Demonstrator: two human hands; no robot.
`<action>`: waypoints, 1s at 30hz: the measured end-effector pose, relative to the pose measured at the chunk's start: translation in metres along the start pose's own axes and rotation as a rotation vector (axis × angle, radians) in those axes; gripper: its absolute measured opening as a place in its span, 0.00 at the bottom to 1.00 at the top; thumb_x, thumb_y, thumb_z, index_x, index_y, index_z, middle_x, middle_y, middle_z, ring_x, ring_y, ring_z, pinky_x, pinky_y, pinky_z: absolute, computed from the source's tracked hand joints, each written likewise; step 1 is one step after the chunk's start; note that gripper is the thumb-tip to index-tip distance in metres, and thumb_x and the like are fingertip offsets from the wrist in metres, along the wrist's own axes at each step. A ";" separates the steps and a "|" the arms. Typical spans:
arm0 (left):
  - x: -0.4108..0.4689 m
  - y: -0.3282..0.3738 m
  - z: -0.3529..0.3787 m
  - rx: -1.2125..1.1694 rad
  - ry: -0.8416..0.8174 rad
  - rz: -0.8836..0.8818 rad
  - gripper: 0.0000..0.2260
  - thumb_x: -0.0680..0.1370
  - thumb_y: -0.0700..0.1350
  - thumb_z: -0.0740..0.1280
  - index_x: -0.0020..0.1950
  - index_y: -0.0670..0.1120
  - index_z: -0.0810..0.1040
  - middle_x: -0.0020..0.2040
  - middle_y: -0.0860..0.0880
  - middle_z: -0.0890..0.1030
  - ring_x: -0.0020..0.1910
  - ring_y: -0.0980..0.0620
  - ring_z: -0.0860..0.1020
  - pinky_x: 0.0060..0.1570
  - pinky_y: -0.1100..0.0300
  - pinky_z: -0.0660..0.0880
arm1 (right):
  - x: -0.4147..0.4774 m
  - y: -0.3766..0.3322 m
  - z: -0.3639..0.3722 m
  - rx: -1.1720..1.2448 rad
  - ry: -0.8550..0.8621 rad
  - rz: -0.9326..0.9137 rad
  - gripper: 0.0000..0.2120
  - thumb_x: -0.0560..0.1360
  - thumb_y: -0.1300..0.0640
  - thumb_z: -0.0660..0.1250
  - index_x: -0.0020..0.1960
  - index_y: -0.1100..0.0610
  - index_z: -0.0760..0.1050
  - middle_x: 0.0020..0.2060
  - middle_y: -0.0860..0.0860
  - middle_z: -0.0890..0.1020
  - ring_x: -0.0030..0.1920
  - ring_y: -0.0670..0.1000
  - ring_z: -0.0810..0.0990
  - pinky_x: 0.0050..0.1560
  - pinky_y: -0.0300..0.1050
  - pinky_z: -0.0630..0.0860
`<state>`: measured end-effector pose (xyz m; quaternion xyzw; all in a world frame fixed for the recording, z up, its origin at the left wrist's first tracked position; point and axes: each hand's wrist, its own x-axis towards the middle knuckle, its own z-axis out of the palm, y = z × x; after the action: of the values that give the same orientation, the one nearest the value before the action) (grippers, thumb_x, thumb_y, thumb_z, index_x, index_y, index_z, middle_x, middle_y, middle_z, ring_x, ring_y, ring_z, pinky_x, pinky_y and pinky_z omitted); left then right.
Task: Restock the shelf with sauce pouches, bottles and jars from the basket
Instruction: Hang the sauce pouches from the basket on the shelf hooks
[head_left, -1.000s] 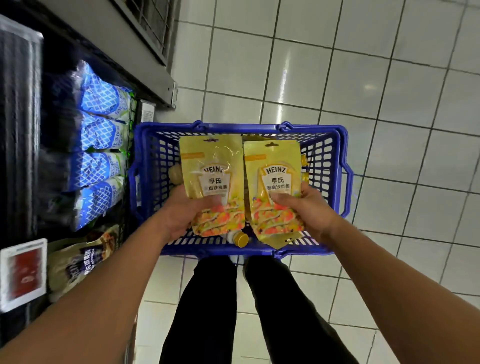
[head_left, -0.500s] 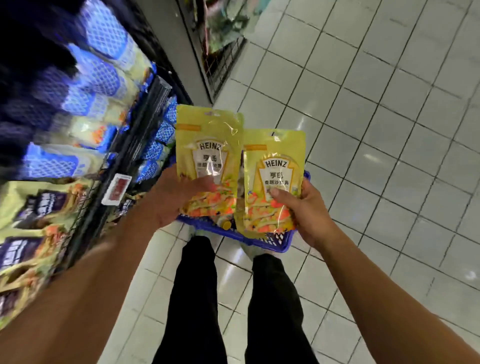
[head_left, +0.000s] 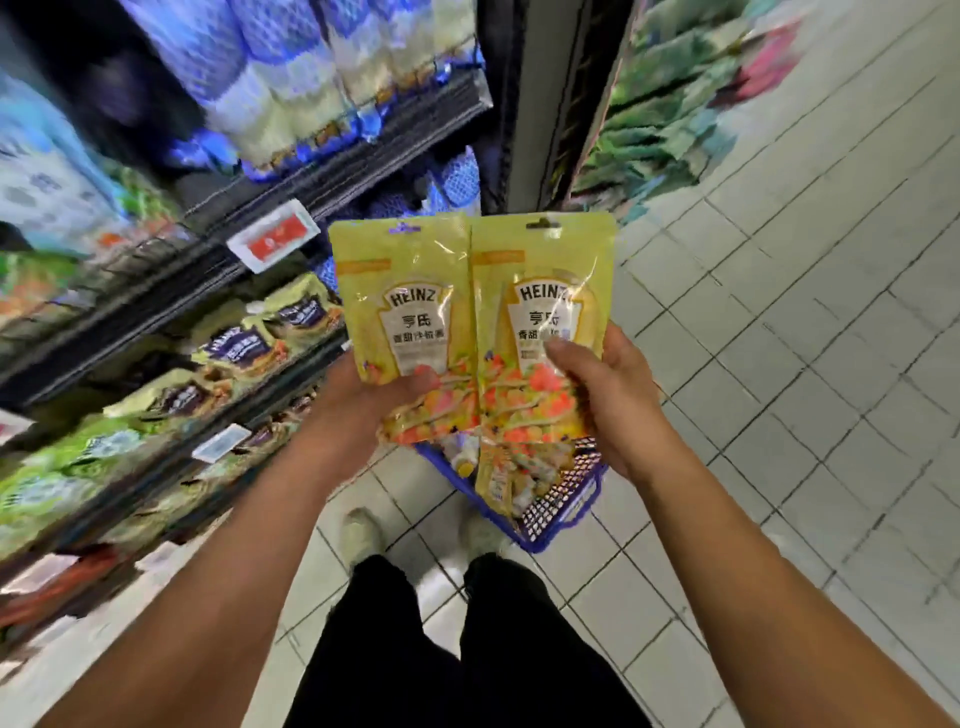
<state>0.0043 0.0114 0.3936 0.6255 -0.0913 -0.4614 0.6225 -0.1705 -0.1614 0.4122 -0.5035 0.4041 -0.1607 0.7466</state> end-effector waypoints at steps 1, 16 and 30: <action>-0.013 0.010 -0.007 -0.022 0.018 0.039 0.22 0.66 0.41 0.79 0.59 0.50 0.83 0.57 0.45 0.85 0.57 0.44 0.83 0.56 0.45 0.79 | -0.004 -0.010 0.012 -0.025 -0.036 -0.020 0.16 0.70 0.52 0.73 0.58 0.50 0.79 0.50 0.54 0.87 0.49 0.57 0.87 0.45 0.50 0.83; -0.270 0.081 -0.163 -0.191 0.534 0.456 0.26 0.61 0.47 0.81 0.57 0.57 0.81 0.57 0.45 0.85 0.56 0.42 0.83 0.52 0.45 0.81 | -0.118 -0.056 0.254 -0.226 -0.577 -0.226 0.13 0.68 0.51 0.73 0.52 0.47 0.83 0.49 0.52 0.87 0.46 0.52 0.87 0.44 0.49 0.82; -0.498 0.072 -0.296 -0.208 0.813 0.697 0.26 0.64 0.41 0.79 0.60 0.54 0.78 0.55 0.45 0.85 0.52 0.44 0.85 0.43 0.53 0.82 | -0.291 -0.029 0.454 -0.242 -0.928 -0.352 0.12 0.66 0.48 0.74 0.50 0.45 0.83 0.48 0.51 0.88 0.47 0.54 0.87 0.41 0.47 0.82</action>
<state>-0.0354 0.5451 0.6274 0.6211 0.0009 0.0446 0.7825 0.0007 0.2964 0.6420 -0.6651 -0.0452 0.0046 0.7454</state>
